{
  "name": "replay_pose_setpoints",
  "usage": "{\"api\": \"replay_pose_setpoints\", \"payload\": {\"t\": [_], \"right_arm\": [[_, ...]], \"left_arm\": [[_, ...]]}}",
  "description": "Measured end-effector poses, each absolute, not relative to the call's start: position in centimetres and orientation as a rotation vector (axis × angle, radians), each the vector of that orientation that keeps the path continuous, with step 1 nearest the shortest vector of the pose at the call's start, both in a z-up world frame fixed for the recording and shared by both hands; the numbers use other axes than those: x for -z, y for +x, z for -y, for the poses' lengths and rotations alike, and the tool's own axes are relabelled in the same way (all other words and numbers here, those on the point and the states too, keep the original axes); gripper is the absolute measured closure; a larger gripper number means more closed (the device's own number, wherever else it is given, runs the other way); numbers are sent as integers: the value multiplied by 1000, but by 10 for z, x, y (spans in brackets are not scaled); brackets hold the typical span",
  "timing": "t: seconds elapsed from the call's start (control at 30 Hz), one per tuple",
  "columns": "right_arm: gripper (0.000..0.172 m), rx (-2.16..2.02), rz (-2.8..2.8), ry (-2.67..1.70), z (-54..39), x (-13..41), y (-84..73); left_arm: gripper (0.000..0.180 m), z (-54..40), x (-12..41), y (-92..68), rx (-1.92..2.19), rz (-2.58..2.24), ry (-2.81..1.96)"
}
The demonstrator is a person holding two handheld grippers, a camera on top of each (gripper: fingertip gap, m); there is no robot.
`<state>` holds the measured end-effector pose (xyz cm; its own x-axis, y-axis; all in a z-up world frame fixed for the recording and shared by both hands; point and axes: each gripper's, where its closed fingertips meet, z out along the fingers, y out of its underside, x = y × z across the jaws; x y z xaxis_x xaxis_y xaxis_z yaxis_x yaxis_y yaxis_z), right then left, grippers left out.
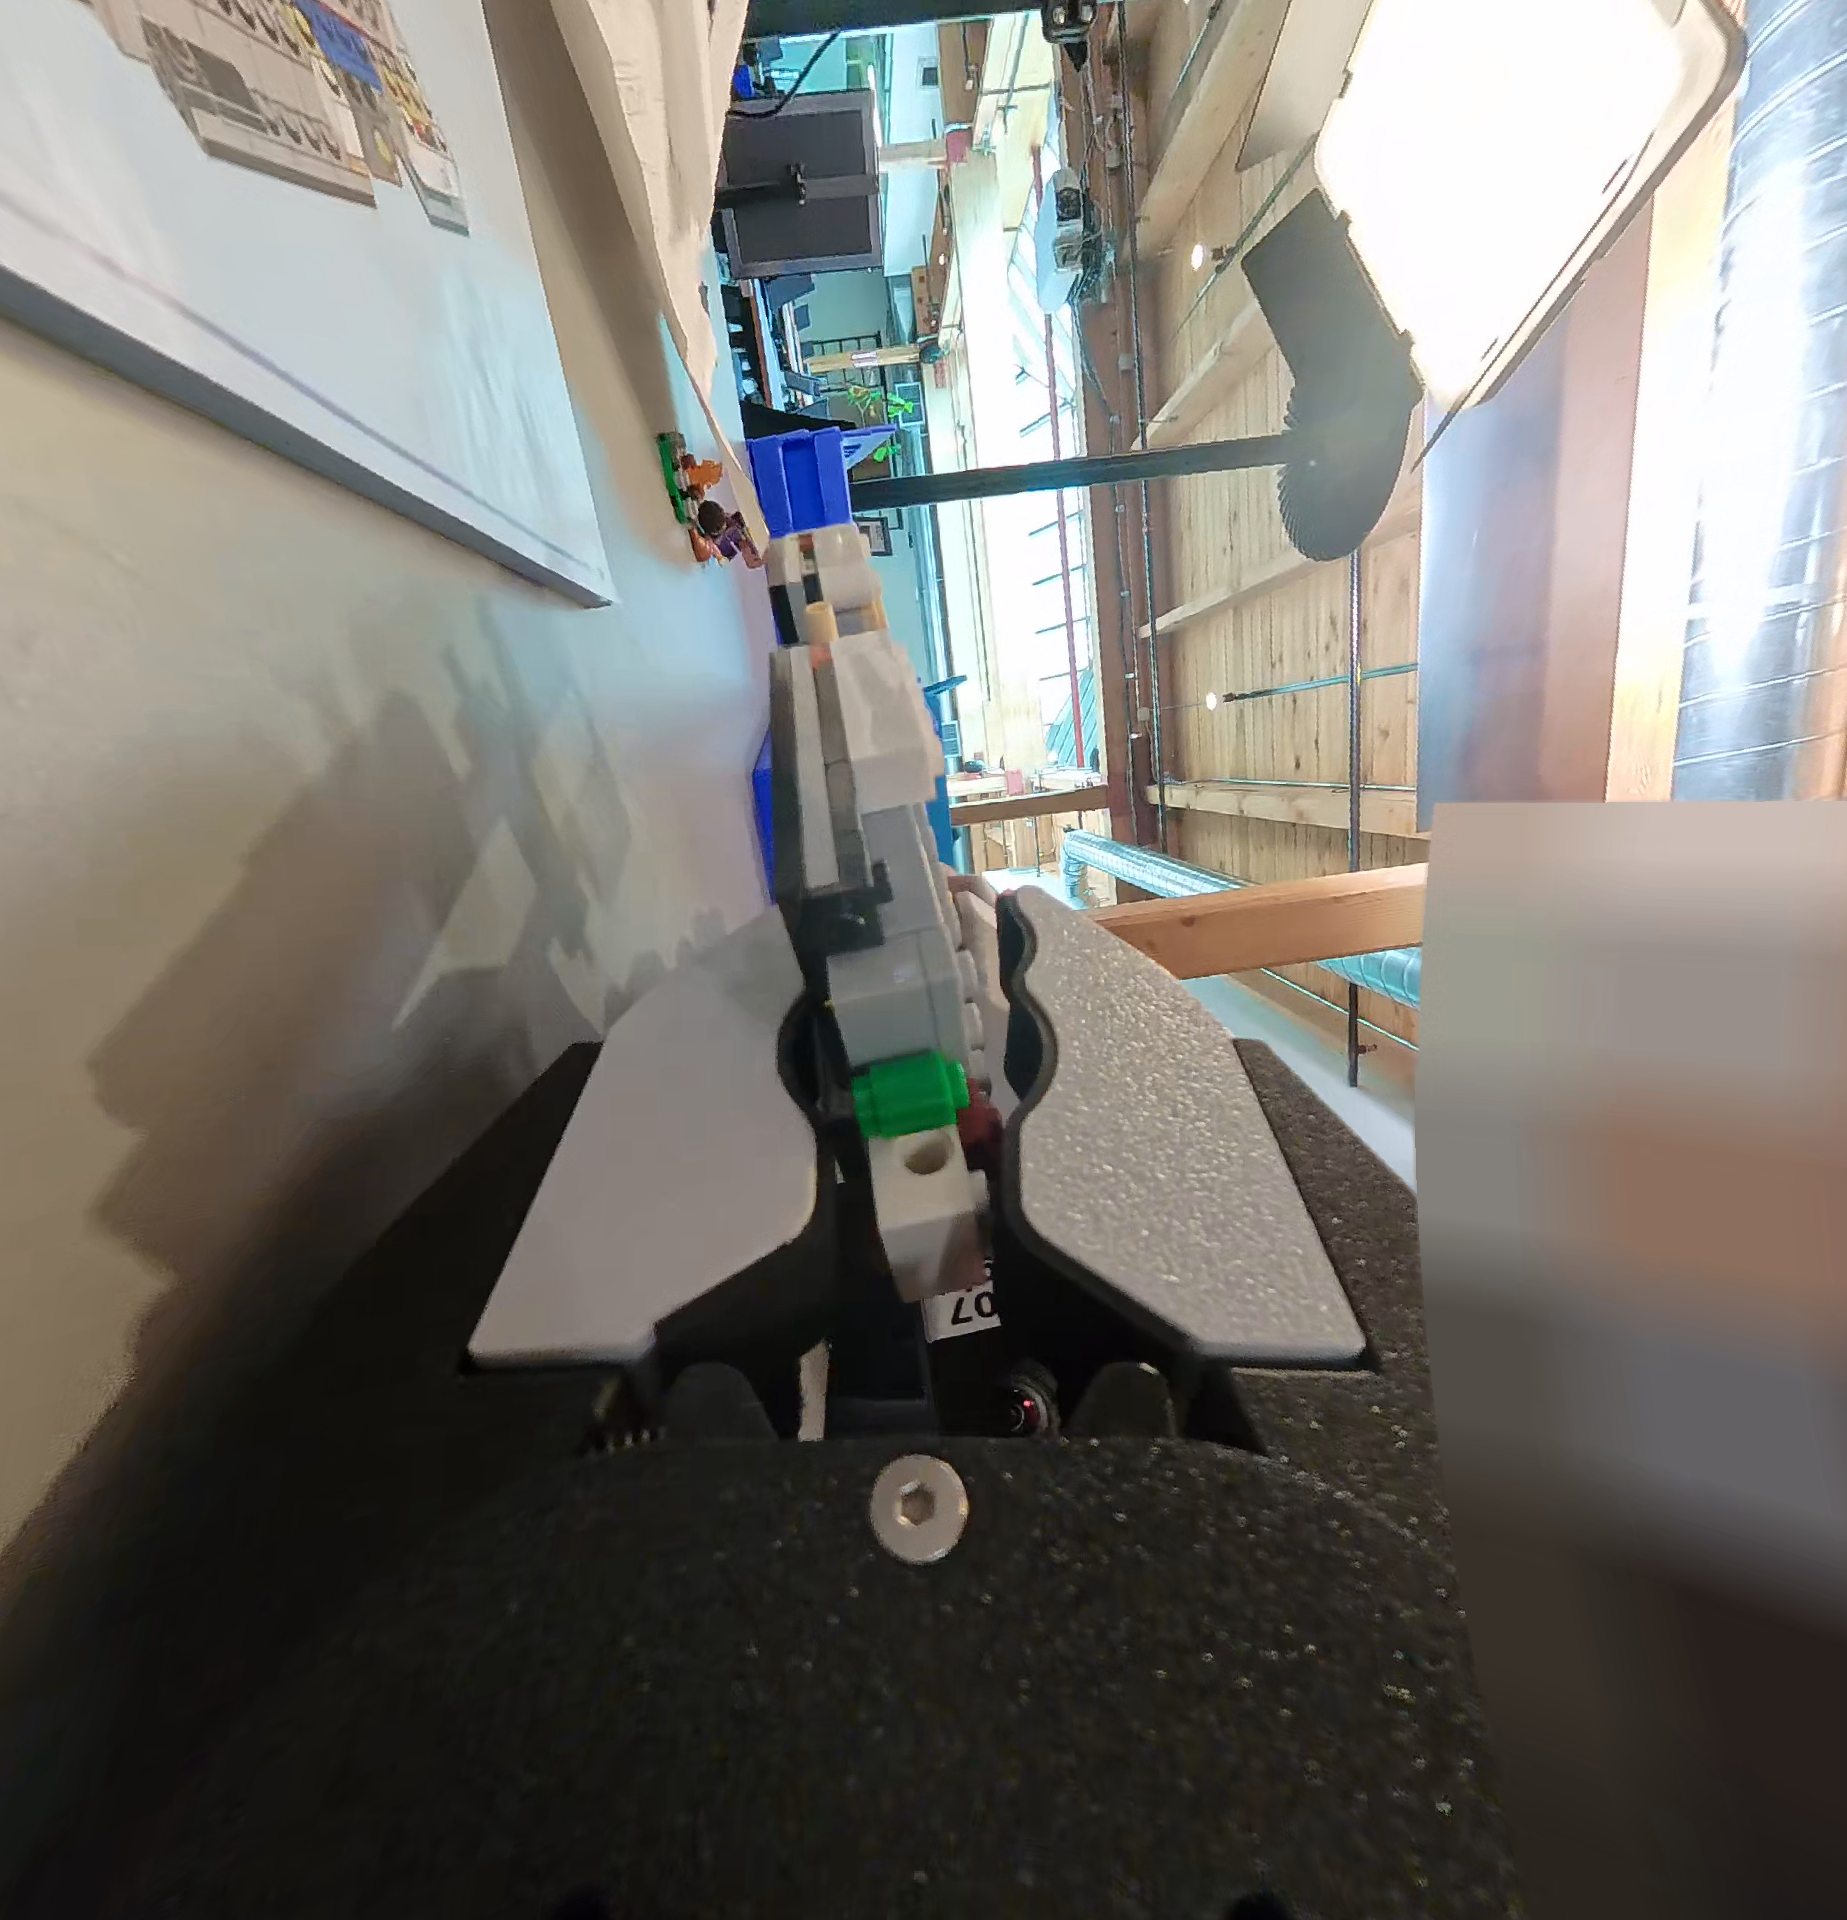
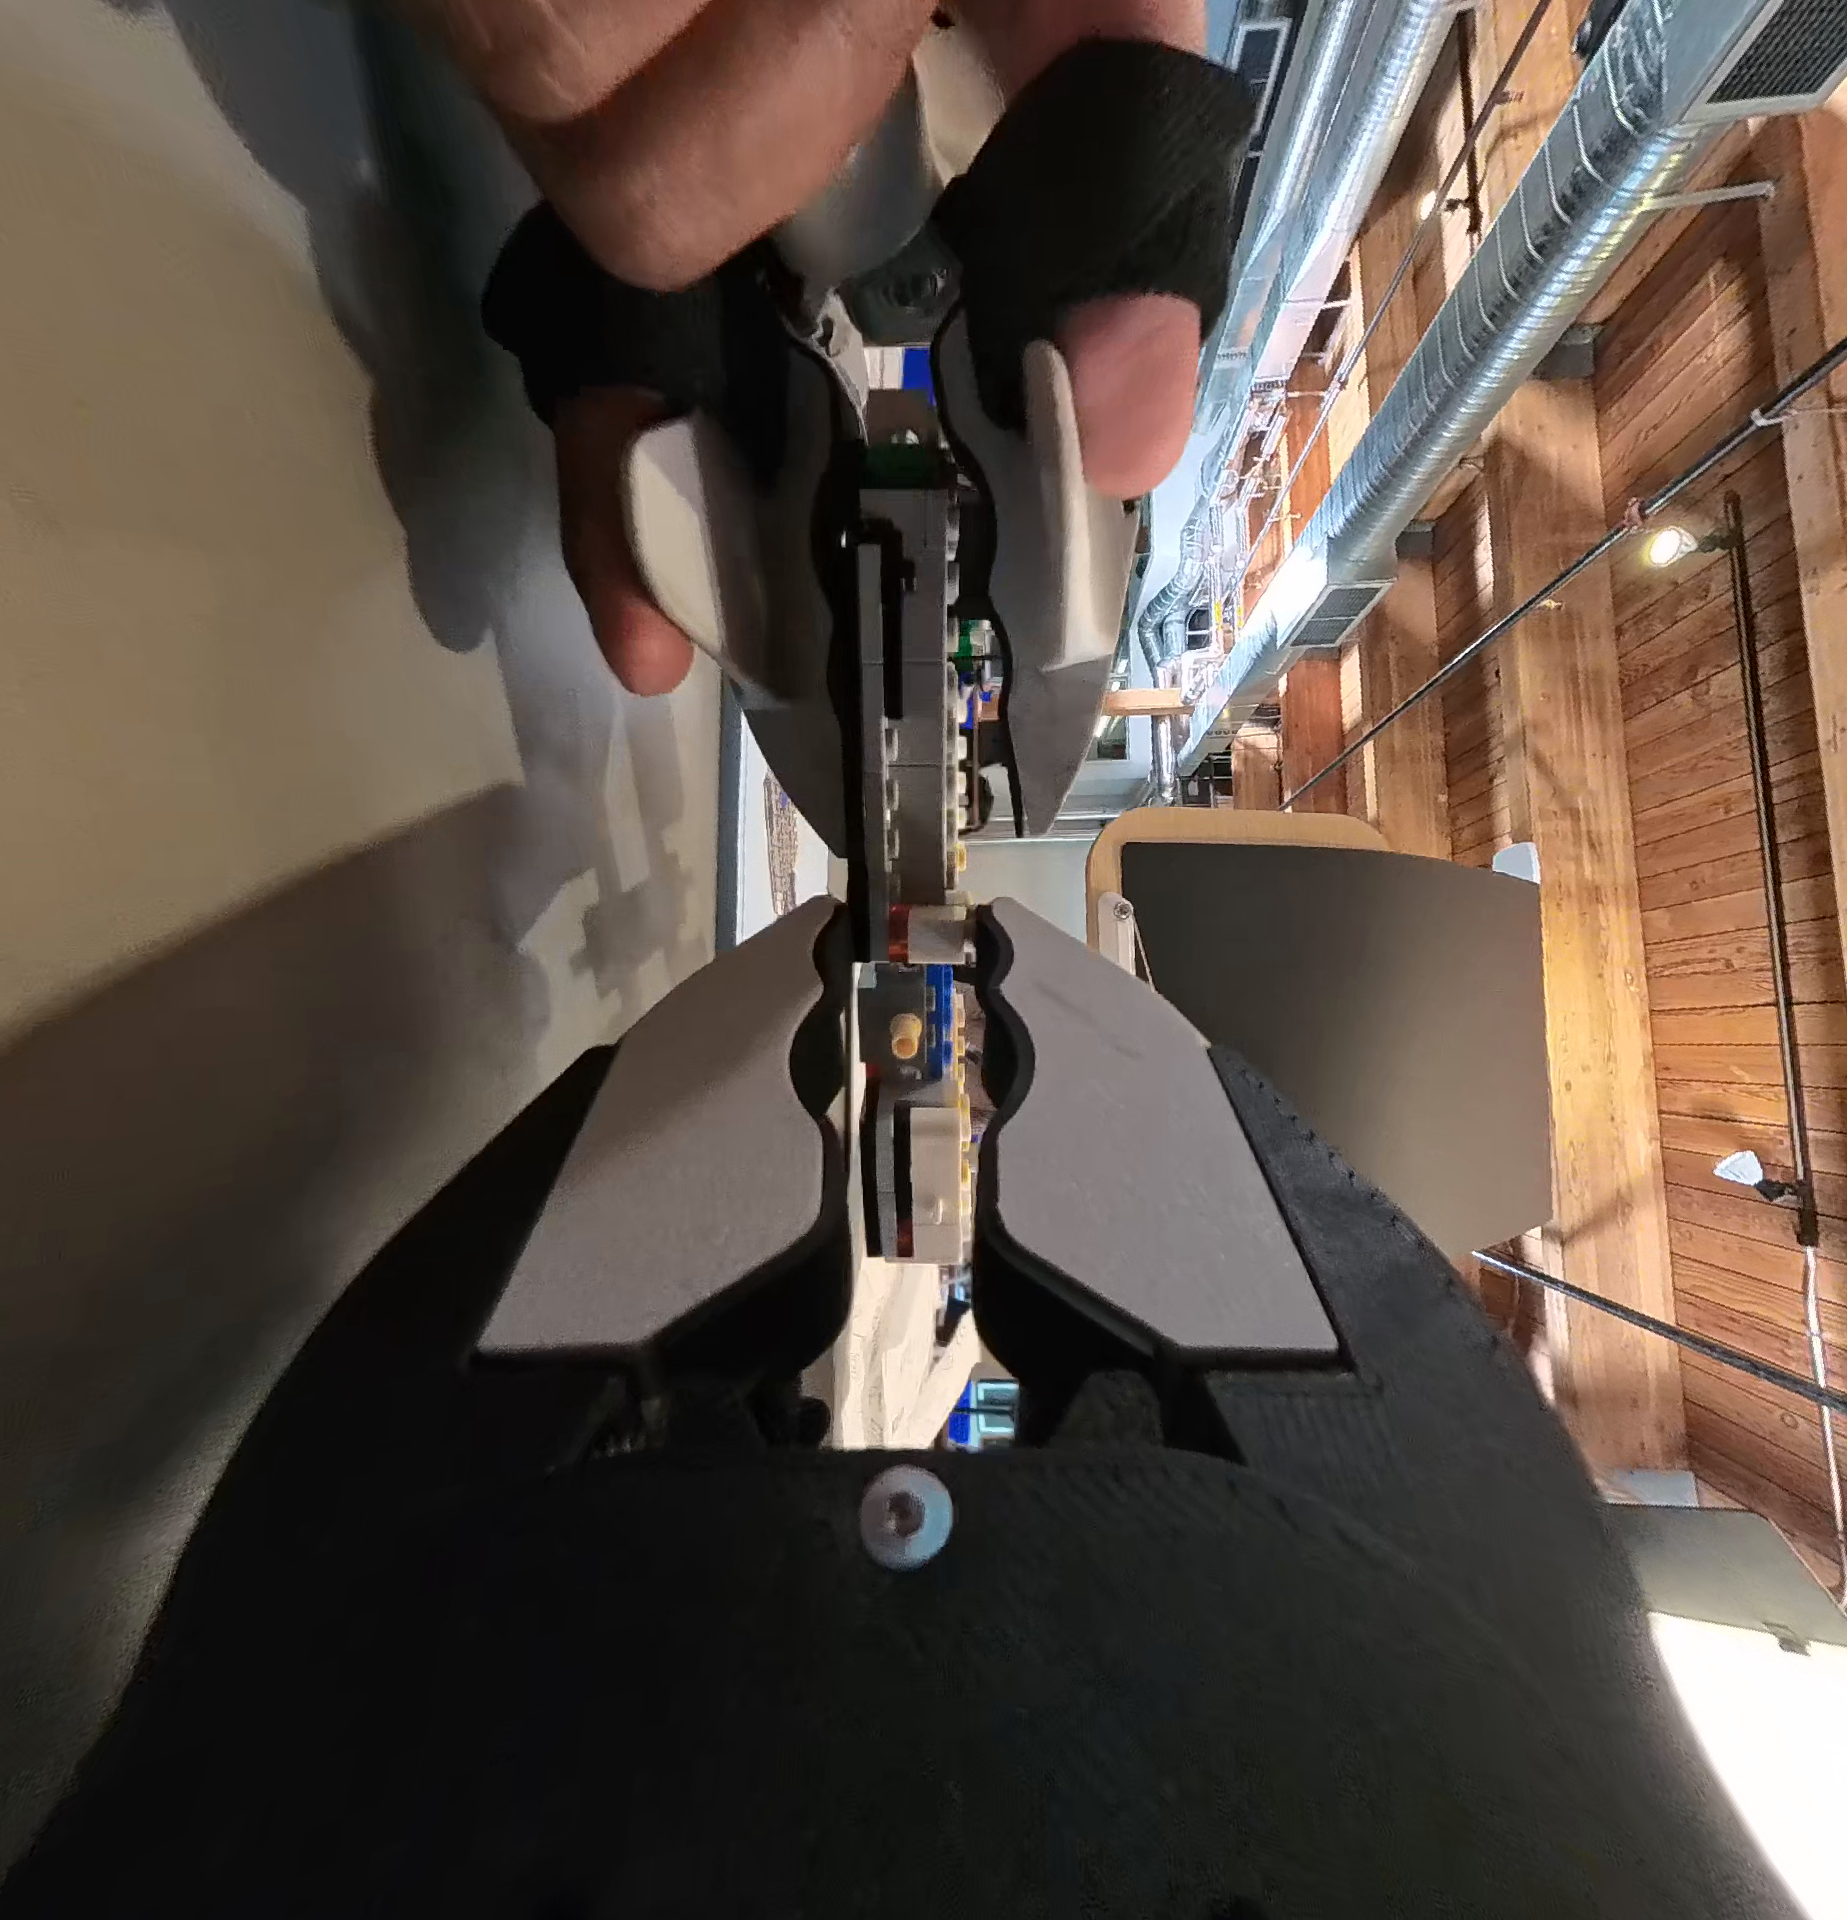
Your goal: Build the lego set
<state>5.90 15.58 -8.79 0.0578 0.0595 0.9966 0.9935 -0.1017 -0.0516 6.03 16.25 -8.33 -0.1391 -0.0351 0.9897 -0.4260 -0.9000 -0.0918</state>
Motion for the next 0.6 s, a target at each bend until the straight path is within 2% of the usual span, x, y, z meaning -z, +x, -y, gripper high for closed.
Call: {"api": "replay_pose_setpoints", "payload": {"t": [0.6], "right_arm": [[147, 1169, 1137, -1362, -157, 87, 60]], "left_arm": [[155, -162, 82, 60, -2148, 547, 1844]]}}
